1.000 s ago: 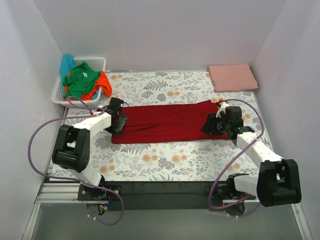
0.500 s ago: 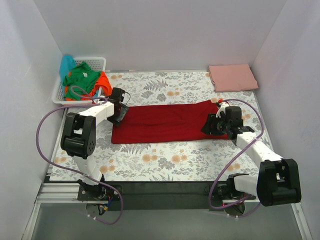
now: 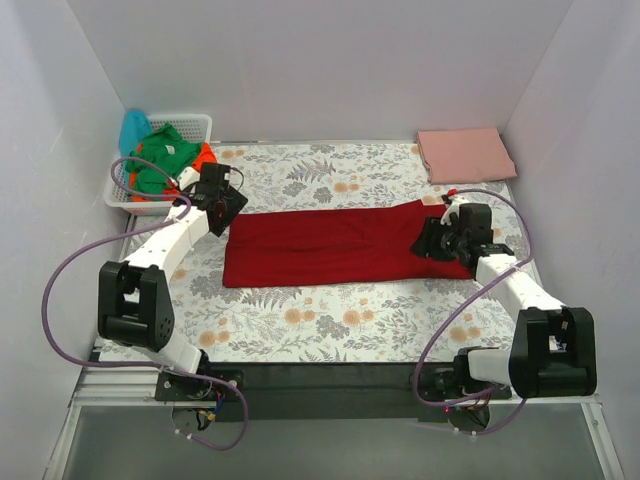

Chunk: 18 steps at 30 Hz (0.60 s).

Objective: Fold and stack the t-shirts
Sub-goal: Fold the tshirt

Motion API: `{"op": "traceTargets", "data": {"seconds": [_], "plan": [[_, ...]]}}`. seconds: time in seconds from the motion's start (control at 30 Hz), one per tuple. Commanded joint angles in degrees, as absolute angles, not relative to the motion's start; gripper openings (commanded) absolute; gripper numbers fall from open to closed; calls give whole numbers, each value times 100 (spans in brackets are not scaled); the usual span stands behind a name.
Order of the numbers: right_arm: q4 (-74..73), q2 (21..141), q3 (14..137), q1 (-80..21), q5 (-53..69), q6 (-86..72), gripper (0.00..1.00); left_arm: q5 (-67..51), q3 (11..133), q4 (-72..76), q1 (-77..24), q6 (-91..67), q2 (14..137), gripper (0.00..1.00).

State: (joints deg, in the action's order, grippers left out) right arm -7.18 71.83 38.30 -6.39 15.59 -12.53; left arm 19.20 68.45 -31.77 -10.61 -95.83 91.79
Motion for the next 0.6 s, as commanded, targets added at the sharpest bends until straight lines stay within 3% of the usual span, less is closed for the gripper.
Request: {"op": "traceTargets", "data": {"seconds": [0.0, 0.23, 0.57], "plan": [[-563, 7286, 4078, -212, 1520, -1467, 56, 1224, 6321, -3243, -1230, -9141, 8851, 64], [-62, 7479, 3376, 1245, 2310, -2178, 49, 685, 5626, -2988, -1362, -9009, 9245, 59], [114, 8076, 2645, 2276, 2013, -2654, 44, 843, 4783, -3382, -1371, -9650, 9072, 57]]}}
